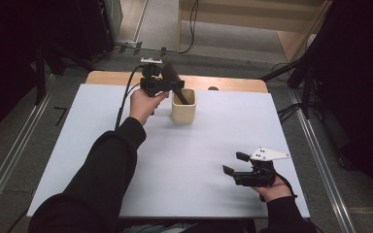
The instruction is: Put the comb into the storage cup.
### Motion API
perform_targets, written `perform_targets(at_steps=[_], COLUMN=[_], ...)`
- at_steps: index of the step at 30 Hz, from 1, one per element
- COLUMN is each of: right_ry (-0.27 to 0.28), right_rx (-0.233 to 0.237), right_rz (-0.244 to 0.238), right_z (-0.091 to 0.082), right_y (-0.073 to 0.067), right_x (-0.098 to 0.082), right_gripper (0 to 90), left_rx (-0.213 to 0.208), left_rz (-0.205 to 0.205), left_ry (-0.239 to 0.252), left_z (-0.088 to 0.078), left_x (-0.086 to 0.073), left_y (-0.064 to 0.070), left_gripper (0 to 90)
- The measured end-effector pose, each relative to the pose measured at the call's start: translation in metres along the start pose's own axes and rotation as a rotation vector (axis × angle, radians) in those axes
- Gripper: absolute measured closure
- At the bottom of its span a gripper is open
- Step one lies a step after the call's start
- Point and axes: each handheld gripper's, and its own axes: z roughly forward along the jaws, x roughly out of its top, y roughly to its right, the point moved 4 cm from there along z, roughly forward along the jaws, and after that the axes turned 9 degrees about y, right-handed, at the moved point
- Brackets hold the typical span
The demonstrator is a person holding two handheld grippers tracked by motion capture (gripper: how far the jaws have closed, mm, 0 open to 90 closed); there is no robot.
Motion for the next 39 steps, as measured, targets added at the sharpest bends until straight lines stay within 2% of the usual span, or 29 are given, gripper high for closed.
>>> perform_targets(at_steps=[7,22,39], right_ry=[-0.003,-0.009,-0.015], right_rx=[0.006,0.014,0.009], right_rz=[-0.001,-0.005,-0.004], right_z=[0.001,0.005,0.006], right_y=[0.000,-0.001,0.001], right_x=[0.000,0.001,0.001], right_gripper=[21.6,21.6,21.6], left_rx=[-0.021,-0.029,-0.069], left_rz=[-0.003,-0.026,-0.042], left_ry=[-0.014,-0.051,-0.060], left_z=[-0.009,-0.031,-0.053], left_x=[-0.002,-0.016,-0.033], left_y=[0.002,-0.002,-0.004], left_gripper=[33.1,33.0,33.0])
